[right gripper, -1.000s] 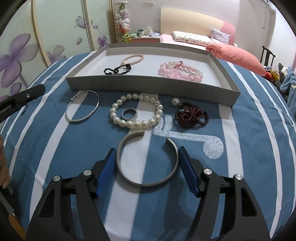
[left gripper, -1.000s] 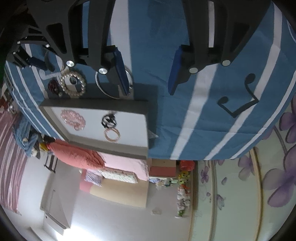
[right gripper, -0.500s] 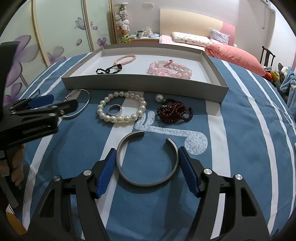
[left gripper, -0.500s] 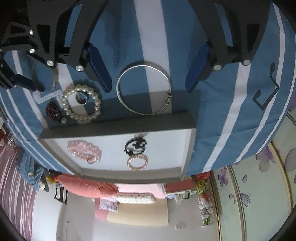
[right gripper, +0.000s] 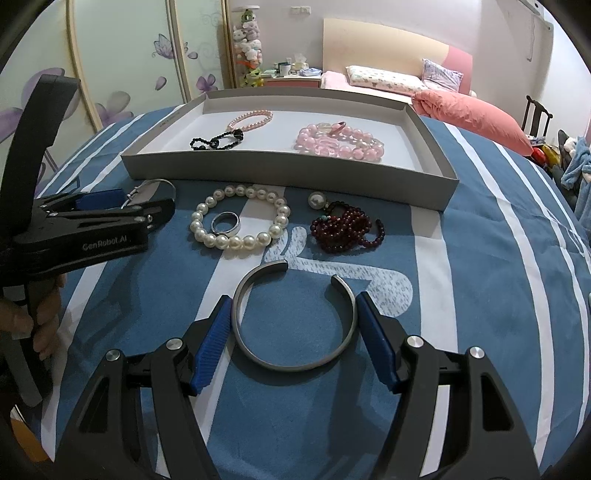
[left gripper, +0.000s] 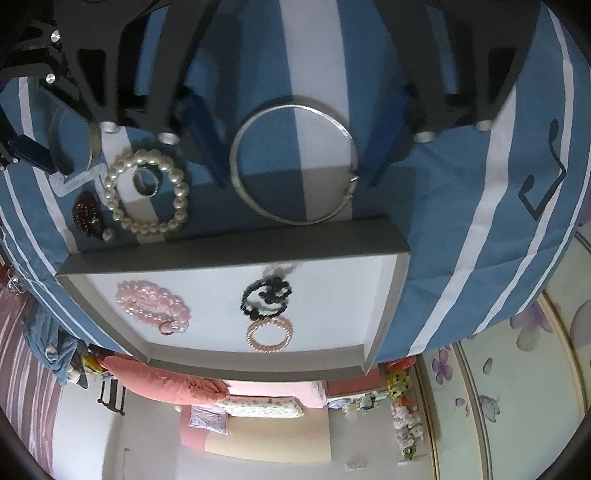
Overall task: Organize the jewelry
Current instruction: 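Grasp the silver open cuff with the right tool while the left tool grasps the thin silver bangle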
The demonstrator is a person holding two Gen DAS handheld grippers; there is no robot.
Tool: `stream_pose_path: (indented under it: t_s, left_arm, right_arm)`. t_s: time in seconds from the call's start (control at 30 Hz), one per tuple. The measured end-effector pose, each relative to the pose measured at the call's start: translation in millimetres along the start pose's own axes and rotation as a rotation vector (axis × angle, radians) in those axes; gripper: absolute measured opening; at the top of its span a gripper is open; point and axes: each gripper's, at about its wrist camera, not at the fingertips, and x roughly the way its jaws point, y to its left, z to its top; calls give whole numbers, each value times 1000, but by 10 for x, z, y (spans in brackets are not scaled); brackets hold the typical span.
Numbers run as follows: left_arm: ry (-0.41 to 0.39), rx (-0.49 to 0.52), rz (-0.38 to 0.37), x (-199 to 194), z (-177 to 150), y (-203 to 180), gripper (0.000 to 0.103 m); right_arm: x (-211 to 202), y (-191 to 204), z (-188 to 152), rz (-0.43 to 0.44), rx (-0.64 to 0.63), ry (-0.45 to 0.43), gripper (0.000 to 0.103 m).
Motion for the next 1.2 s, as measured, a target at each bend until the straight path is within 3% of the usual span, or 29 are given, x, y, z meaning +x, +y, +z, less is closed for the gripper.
stream_pose_path:
  t_s: [0.27, 0.37, 0.6, 0.67, 0.73, 1.2]
  left_arm:
    - [11, -14, 16, -133, -162, 129, 70]
    - [10, -16, 22, -151, -193, 145, 71]
    - [6, -26, 27, -135, -189, 149, 74]
    - [5, -25, 22, -137, -188, 143, 72]
    - [1, -23, 21, -138, -194, 131, 69]
    - [-35, -47, 10, -313, -278, 176, 68]
  right_arm:
    - [-43, -99, -46, 3, -10, 4, 68]
    - [-45, -122, -48, -15, 10, 14, 73]
    - [-60, -140, -77, -28, 24, 20, 75]
    - [-55, -136, -74, -31, 27, 18, 75]
    - [-64, -134, -80, -28, 29, 15, 67]
    - [-179, -242, -83, -10, 80, -38, 66]
